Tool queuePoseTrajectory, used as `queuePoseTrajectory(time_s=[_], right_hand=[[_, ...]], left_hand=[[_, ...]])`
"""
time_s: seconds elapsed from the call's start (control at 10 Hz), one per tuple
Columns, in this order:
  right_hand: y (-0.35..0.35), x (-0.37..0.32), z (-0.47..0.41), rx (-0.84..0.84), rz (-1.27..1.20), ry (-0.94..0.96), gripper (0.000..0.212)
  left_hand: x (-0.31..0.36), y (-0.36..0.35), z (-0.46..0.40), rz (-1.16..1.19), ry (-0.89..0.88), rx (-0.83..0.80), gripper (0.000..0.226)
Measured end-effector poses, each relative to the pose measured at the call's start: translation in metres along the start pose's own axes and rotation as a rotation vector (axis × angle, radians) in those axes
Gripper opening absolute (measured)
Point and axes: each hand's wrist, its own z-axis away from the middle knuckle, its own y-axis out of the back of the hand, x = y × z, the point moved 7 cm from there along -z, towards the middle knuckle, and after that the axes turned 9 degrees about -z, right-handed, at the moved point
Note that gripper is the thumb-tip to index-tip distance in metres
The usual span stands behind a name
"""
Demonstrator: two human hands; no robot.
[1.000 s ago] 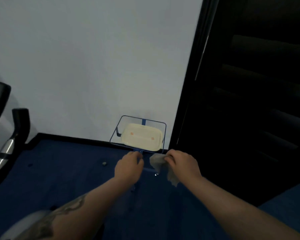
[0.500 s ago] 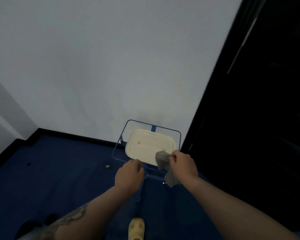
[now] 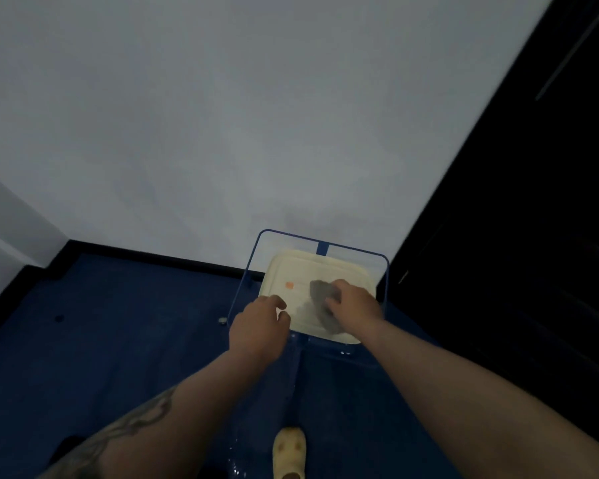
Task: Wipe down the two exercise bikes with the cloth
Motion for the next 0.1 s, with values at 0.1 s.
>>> queuePoseTrajectory(time_s=[0.1], right_hand=[[-0.0011,0.0032,0.0117,-0.024,0.021,0.034,0.028]], left_hand=[[0.0017,-0.0014,-0.0018,-0.037,0.008,-0.017,0.031]])
